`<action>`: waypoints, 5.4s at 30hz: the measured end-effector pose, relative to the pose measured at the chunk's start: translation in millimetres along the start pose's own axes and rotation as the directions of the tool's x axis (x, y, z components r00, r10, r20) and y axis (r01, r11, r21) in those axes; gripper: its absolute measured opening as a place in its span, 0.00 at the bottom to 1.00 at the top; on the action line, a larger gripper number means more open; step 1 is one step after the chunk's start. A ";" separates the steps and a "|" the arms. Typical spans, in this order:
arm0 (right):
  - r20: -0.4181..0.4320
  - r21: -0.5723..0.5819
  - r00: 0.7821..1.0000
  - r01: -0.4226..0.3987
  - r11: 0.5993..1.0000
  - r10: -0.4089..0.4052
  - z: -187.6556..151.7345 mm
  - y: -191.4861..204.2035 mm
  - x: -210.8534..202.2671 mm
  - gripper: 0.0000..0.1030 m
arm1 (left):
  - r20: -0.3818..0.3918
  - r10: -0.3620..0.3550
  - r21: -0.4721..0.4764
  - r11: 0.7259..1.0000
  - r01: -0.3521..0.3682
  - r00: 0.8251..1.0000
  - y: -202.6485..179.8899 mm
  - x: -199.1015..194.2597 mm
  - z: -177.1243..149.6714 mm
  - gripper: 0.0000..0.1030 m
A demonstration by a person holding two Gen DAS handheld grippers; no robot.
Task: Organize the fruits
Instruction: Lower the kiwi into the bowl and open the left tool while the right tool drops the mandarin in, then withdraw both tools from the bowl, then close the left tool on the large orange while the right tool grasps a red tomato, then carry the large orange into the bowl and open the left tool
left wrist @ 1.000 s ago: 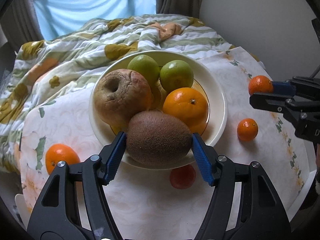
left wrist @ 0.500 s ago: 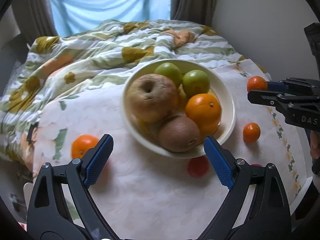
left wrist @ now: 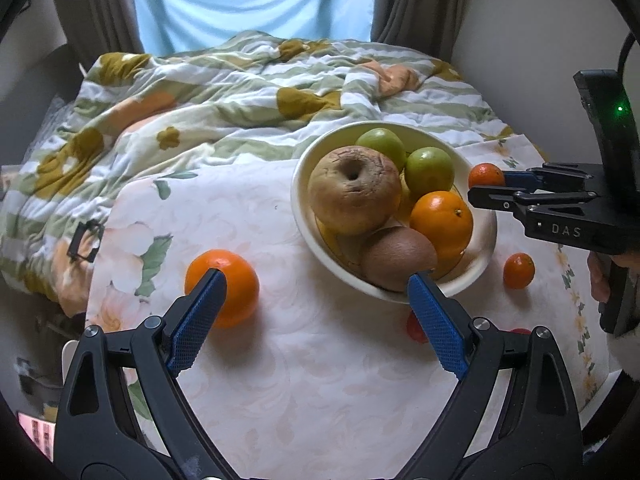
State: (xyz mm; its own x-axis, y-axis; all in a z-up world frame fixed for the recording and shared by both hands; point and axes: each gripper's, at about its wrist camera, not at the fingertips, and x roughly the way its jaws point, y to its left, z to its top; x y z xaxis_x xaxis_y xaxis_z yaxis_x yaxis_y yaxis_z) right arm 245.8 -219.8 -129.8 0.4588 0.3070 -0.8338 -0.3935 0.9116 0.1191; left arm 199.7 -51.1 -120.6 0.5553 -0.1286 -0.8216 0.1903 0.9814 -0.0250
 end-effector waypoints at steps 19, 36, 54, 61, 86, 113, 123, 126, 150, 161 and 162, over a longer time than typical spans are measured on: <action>0.042 0.009 0.999 0.020 1.000 -0.020 2.5 -14.5 -1.7 0.94 | -0.012 0.013 -0.046 0.999 -0.013 1.000 9.6 1.1 0.0 0.96; 0.081 0.125 0.990 0.105 0.987 -0.115 -4.7 15.1 -77.3 1.00 | 0.050 0.007 -0.012 1.000 -0.006 0.999 37.7 -59.5 4.3 0.96; 0.043 0.299 0.961 0.250 0.921 -0.274 -68.9 98.4 -106.4 1.00 | 0.045 -0.107 0.118 0.988 0.101 0.993 80.8 -78.5 -28.3 0.96; 0.003 0.360 0.955 0.276 0.891 -0.296 -95.2 103.5 -87.0 1.00 | 0.001 -0.143 0.177 0.974 0.140 0.990 81.9 -48.6 -38.2 0.96; -0.090 0.438 0.941 0.331 0.836 -0.326 -134.1 73.8 -32.2 0.84 | -0.071 -0.111 0.207 0.971 0.123 0.991 78.4 47.0 -21.0 0.74; -0.122 0.420 0.932 0.360 0.833 -0.342 -130.1 63.3 -20.8 0.31 | -0.093 -0.081 0.231 0.968 0.100 0.992 75.7 47.8 -31.6 0.62; -0.090 0.415 0.932 0.355 0.838 -0.351 -124.1 65.3 -36.1 0.30 | -0.091 -0.116 0.219 0.967 0.134 0.989 65.5 31.3 -38.7 0.62; -0.080 0.401 0.932 0.356 0.844 -0.355 -119.9 69.4 -43.9 0.30 | -0.076 -0.131 0.219 0.965 0.145 0.988 61.4 19.4 -36.6 0.62; 0.058 0.369 0.945 0.280 0.886 -0.322 -57.7 58.1 -114.1 0.30 | 0.051 -0.211 0.227 0.954 0.194 0.976 7.1 -47.4 28.3 0.62; 0.055 0.271 0.968 0.220 0.937 -0.243 -34.0 10.3 -104.4 0.30 | 0.042 -0.157 0.196 0.970 0.146 0.987 -49.9 -13.0 57.3 0.62; 0.052 0.264 0.970 0.215 0.940 -0.236 -32.6 4.8 -102.0 0.30 | 0.036 -0.148 0.193 0.971 0.138 0.988 -55.9 -6.6 59.5 0.62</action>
State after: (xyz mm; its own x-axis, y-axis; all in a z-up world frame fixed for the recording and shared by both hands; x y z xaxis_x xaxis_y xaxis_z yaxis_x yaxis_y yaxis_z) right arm 171.2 -255.6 -61.8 0.5794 0.0966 -0.8093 -0.0613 0.9953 0.0749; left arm 233.5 -113.6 -79.9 0.5501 -0.2776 -0.7876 0.4183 0.9079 -0.0279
